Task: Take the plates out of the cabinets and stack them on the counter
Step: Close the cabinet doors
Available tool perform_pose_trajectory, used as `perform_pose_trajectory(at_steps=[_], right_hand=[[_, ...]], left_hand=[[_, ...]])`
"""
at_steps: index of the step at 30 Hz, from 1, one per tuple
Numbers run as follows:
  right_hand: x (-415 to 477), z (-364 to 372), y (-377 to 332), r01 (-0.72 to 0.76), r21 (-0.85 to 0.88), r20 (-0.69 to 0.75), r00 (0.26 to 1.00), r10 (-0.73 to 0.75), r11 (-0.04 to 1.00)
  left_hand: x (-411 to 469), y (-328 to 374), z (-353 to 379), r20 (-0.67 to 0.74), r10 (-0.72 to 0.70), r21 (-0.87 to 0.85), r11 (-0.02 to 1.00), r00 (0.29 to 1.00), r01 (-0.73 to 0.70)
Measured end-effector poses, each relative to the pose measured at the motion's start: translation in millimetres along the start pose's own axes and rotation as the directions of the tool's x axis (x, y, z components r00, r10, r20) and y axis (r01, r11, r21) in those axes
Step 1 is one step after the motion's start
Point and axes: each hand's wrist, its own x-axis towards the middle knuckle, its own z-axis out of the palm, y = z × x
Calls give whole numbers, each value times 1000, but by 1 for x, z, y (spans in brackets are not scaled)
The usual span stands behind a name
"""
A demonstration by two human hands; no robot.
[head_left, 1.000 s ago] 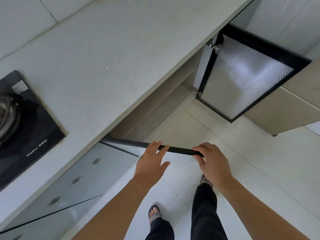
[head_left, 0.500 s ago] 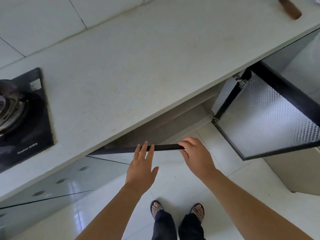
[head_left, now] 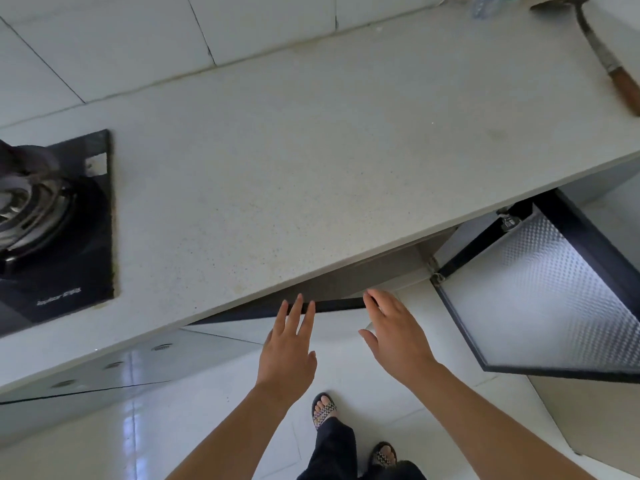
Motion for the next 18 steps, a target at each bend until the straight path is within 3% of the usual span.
perform_pose_trajectory(at_steps=[18], right_hand=[[40, -13, 16, 165, 46, 220, 960, -171, 985]], left_hand=[[14, 15, -11, 13, -141, -64, 988, 990, 141]])
